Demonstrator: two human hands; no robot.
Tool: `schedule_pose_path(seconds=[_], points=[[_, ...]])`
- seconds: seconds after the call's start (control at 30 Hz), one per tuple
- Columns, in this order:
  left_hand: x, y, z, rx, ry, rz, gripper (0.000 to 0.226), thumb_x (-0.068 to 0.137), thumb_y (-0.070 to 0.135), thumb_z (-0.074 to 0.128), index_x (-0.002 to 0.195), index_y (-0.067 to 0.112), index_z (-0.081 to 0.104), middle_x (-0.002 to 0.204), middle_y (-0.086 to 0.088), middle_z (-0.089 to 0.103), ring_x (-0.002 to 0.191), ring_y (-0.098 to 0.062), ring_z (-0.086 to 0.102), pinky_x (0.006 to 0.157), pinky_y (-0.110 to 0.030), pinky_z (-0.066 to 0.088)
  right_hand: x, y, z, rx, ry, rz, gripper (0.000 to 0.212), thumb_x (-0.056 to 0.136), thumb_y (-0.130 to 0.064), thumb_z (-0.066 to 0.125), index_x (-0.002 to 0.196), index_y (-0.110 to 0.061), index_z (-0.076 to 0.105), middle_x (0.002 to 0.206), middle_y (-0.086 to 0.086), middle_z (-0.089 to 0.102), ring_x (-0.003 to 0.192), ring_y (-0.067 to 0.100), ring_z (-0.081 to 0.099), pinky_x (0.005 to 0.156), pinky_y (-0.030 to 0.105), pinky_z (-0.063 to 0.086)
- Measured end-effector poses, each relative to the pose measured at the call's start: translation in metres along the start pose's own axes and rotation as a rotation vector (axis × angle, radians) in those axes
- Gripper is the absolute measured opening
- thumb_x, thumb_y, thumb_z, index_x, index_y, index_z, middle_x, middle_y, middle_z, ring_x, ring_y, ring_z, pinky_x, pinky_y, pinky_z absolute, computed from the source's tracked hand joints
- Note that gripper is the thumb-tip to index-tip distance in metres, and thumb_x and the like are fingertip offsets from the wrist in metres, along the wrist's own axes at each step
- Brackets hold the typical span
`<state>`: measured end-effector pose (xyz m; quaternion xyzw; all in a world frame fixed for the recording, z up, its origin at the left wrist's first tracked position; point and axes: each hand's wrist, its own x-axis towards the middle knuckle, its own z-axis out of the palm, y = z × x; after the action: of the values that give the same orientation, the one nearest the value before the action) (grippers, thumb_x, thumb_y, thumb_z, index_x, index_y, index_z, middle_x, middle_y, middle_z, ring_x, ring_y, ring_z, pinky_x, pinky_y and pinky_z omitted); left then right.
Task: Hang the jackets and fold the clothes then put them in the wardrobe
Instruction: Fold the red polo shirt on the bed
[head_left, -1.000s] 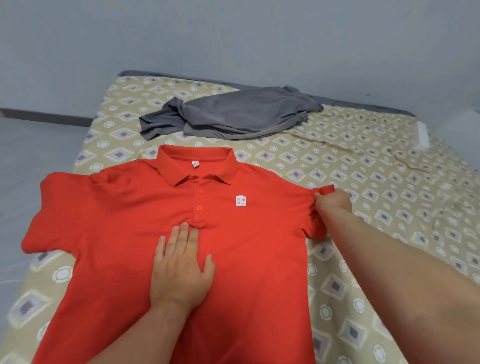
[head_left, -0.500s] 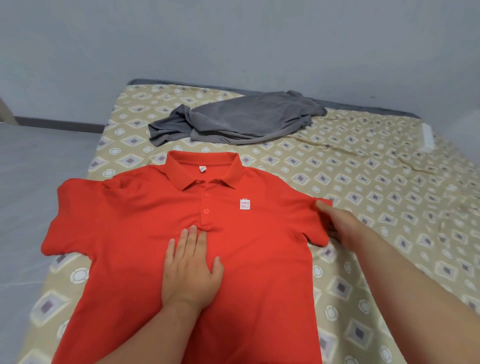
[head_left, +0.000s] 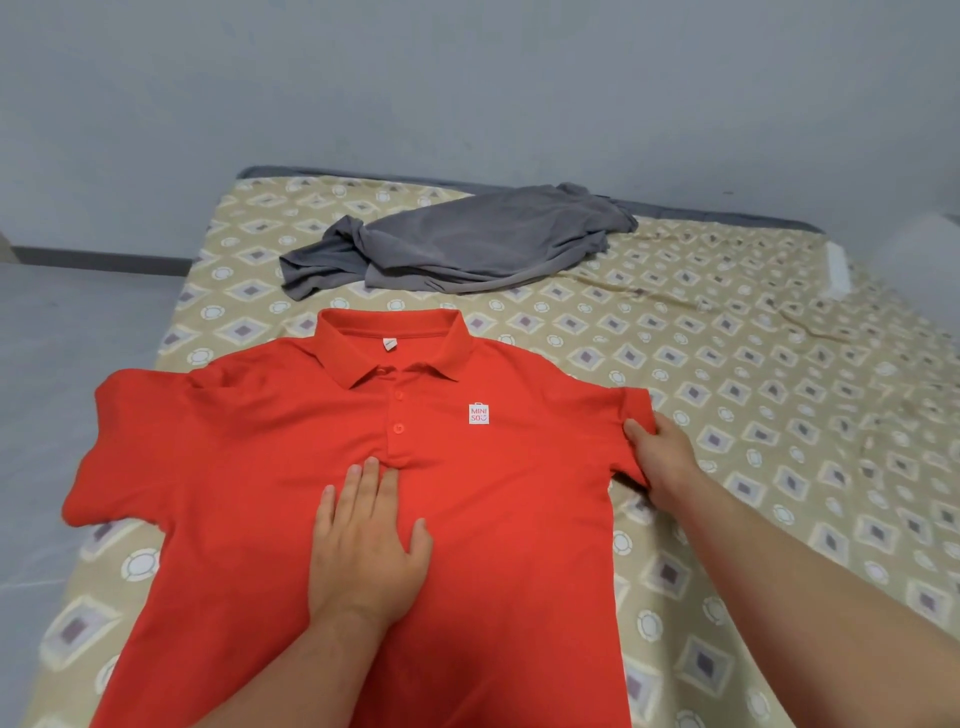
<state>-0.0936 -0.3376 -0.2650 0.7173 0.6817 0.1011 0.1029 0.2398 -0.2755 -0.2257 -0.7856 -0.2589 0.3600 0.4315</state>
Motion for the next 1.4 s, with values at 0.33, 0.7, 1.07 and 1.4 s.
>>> schedule_pose_path(seconds=[0.33, 0.7, 1.07, 1.4], points=[[-0.001, 0.000, 0.000, -0.014, 0.004, 0.011, 0.082, 0.081, 0.055, 0.020, 0.150, 0.017, 0.041, 0.160, -0.003, 0.032, 0.150, -0.019, 0.024, 0.124, -0.041, 0.009, -0.051, -0.057, 0.067, -0.719, 0.076, -0.638, 0.060, 0.079, -0.003, 0.047, 0.137, -0.016, 0.050, 0.119, 0.012, 0.060, 0.106, 0.036, 0.061, 0.083, 0.040, 0.049], [0.000, -0.001, 0.001, -0.034, 0.005, 0.008, 0.079, 0.081, 0.054, 0.025, 0.148, 0.017, 0.045, 0.158, -0.004, 0.036, 0.149, -0.020, 0.027, 0.123, -0.043, 0.012, -0.091, 0.019, 0.116, -1.180, 0.030, -0.816, 0.059, 0.098, -0.037, 0.045, 0.150, -0.010, 0.040, 0.158, 0.017, 0.035, 0.122, 0.036, 0.048, 0.100, 0.046, 0.039], [-0.001, -0.002, 0.001, -0.067, 0.027, 0.013, 0.078, 0.081, 0.054, 0.025, 0.148, 0.018, 0.045, 0.158, -0.004, 0.036, 0.149, -0.019, 0.027, 0.124, -0.041, 0.010, -0.068, 0.028, 0.058, -1.282, -0.050, -0.758, 0.054, 0.100, -0.033, 0.036, 0.154, -0.031, 0.034, 0.163, 0.010, 0.025, 0.151, 0.030, 0.022, 0.120, 0.054, 0.016], [-0.004, -0.002, -0.001, -0.157, 0.039, 0.017, 0.066, 0.087, 0.041, 0.038, 0.148, 0.015, 0.044, 0.157, -0.007, 0.037, 0.148, -0.021, 0.029, 0.124, -0.041, 0.011, -0.130, 0.027, 0.106, -1.233, -0.106, -0.869, 0.059, 0.093, -0.037, 0.040, 0.147, -0.015, 0.048, 0.157, 0.022, 0.034, 0.145, 0.039, 0.033, 0.119, 0.058, 0.017]])
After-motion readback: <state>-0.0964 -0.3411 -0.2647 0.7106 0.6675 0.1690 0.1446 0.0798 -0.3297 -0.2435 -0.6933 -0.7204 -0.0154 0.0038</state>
